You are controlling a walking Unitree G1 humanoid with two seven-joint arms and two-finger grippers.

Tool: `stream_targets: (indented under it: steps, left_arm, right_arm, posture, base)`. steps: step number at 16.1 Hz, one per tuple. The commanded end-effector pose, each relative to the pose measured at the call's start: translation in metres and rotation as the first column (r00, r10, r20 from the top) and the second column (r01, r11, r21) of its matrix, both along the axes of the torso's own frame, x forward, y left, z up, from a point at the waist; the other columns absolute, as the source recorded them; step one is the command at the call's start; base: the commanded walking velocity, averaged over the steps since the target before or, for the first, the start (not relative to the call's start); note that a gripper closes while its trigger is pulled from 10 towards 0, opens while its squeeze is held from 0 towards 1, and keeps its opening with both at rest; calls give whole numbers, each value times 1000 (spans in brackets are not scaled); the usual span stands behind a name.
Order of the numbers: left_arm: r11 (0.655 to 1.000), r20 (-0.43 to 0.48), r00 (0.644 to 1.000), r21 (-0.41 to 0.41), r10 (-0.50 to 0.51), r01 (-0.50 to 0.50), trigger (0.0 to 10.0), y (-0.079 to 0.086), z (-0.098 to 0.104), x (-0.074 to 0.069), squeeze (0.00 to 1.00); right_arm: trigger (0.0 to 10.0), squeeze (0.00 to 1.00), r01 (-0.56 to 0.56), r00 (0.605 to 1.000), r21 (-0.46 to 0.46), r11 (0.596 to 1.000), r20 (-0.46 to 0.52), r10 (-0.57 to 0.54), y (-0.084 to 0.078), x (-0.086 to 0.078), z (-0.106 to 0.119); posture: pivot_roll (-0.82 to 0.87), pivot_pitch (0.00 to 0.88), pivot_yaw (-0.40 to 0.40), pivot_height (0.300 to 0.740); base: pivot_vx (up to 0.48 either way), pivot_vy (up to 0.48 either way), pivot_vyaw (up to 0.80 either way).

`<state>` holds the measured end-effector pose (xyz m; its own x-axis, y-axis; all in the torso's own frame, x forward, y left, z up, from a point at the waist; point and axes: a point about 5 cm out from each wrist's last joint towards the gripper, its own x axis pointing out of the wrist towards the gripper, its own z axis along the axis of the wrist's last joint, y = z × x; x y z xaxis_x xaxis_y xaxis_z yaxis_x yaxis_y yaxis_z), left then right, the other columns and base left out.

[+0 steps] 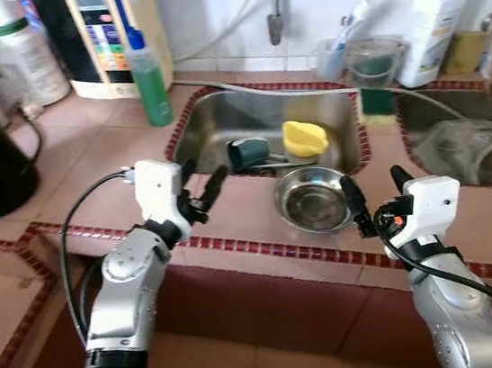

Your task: Kitchen organization

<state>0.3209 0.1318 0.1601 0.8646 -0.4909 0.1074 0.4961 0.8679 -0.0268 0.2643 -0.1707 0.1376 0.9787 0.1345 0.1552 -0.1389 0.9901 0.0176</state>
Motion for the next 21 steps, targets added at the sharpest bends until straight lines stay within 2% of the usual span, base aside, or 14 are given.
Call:
stream_targets:
  steps: [1, 3, 6, 7, 9, 10, 12, 15, 18, 20, 21]
  left_arm:
    - [1000, 13, 1000, -15, -2, 2, 10000, -2, 3, -1, 0]
    - [1000, 17, 1000, -11, 3, -3, 10000, -1, 3, -1, 0]
    - [999, 3, 1000, -51, 11, -11, 10000, 0, 3, -1, 0]
    - [999, -31, 998, 1, 52, -52, 10000, 0, 1, 1, 0]
    - [999, -36, 999, 16, 39, -38, 10000, -1, 0, 1, 0]
    - [999, -105, 994, 51, 18, -12, 10000, -2, -4, -1, 0]
    - [987, -126, 989, 131, -77, 94, 10000, -10, -7, -9, 0]
    - [956, -148, 963, 154, -227, 249, 10000, -27, -4, -24, 0]
    - [944, -168, 952, 171, -255, 283, 10000, -37, -2, -28, 0]
    - [940, -181, 959, 224, -220, 258, 10000, -37, -6, -22, 0]
    - [945, -196, 957, 208, -214, 254, 10000, -37, -5, -21, 0]
  right_arm:
    - [10000, 0, 0, 1000, -1, 1000, 4, 0, -1, 1, 1]
    - [10000, 0, -4, 1000, -3, 1000, 6, 4, -1, 1, 1]
    - [10000, 0, 1, 1000, 4, 1000, -5, -1, -1, 1, -1]
    - [10000, 0, 17, 999, 17, 1000, -45, -17, -1, 2, -5]
    - [10000, 0, 49, 995, 1, 999, -88, -49, -3, 4, -9]
    - [10000, 0, 95, 986, -15, 995, -139, -96, -7, 5, -15]
    - [10000, 0, 142, 971, -45, 989, -185, -148, -15, 8, -22]
    - [10000, 0, 114, 977, -93, 989, -169, -128, -21, 14, -21]
    - [10000, 0, 60, 989, -137, 989, -124, -77, -28, 24, -11]
    - [10000, 0, 16, 995, -134, 991, -100, -29, -31, 38, -2]
    - [10000, 0, 6, 995, -135, 991, -97, -19, -32, 44, 1]
  posture:
    - [-116, 16, 10, 740]
    - [-116, 12, 9, 740]
    - [-117, 7, 10, 740]
    - [-118, 5, 10, 740]
    - [-119, 3, 10, 740]
    - [-117, 1, 9, 740]
    - [-109, 0, 5, 740]
    - [-104, 1, 3, 740]
    - [-102, 21, 2, 740]
    - [-99, 52, 2, 740]
    - [-98, 61, 0, 740]
  base:
    - [0, -480, 0]
    - [0, -480, 0]
    - [0, 0, 0]
    - [0, 0, 0]
    - [0, 0, 0]
    - [0, 0, 0]
    - [0, 0, 0]
    - [0, 0, 0]
    - [0, 0, 0]
    - [0, 0, 0]
    - [0, 0, 0]
